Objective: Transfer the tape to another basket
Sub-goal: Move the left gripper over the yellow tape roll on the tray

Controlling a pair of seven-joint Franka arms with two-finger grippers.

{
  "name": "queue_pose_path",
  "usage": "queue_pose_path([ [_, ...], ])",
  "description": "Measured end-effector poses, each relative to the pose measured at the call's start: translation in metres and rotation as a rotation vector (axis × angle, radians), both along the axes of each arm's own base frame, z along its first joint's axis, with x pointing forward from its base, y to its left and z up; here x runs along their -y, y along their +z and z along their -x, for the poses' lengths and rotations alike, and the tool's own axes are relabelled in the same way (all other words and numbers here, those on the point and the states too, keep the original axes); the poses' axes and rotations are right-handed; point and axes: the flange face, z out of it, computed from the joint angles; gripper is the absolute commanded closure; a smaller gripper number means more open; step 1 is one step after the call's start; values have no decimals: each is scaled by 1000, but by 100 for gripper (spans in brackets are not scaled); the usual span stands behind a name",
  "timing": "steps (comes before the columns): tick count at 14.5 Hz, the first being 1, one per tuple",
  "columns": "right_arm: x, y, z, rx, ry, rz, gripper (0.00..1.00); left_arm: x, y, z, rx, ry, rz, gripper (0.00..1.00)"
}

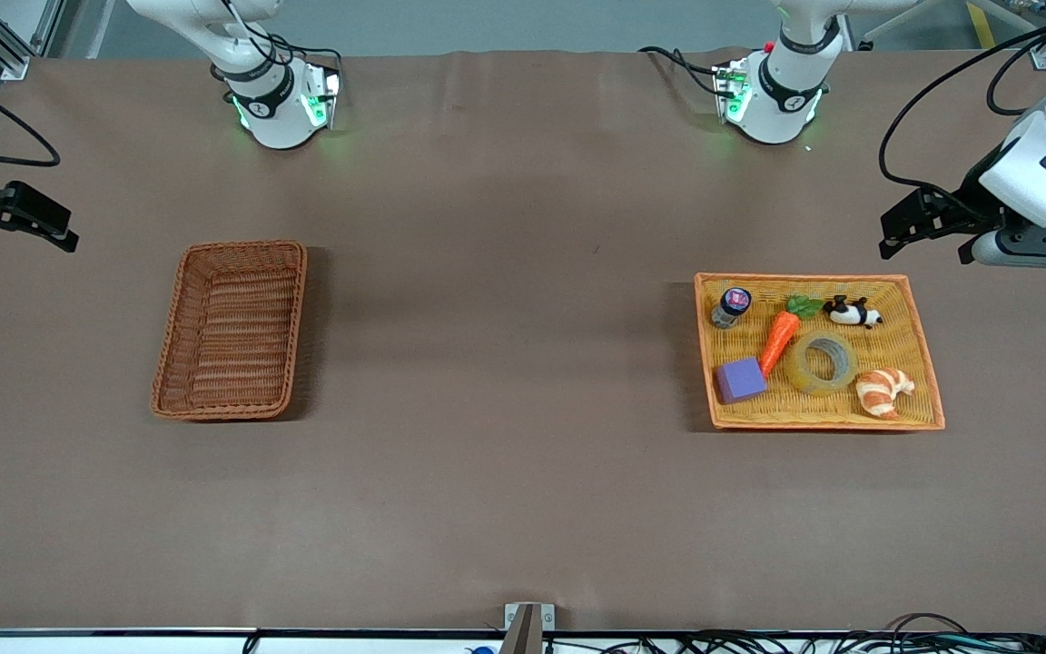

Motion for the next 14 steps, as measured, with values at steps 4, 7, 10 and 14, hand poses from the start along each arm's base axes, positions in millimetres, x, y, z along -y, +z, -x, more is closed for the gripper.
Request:
queue_pose_path([
  [4, 0, 0, 0, -1, 3, 0, 0, -2, -3, -2, 2, -2, -23, 0],
  [7, 0, -1, 0, -2, 5, 0, 0, -3, -10, -6, -10, 0, -23, 1],
  [10, 1, -1, 0, -3, 5, 0, 0, -10, -36, -25, -15, 17, -20, 1],
  [14, 1, -1, 0, -4, 6, 0, 0, -24, -113, -58, -71, 37, -25, 0],
])
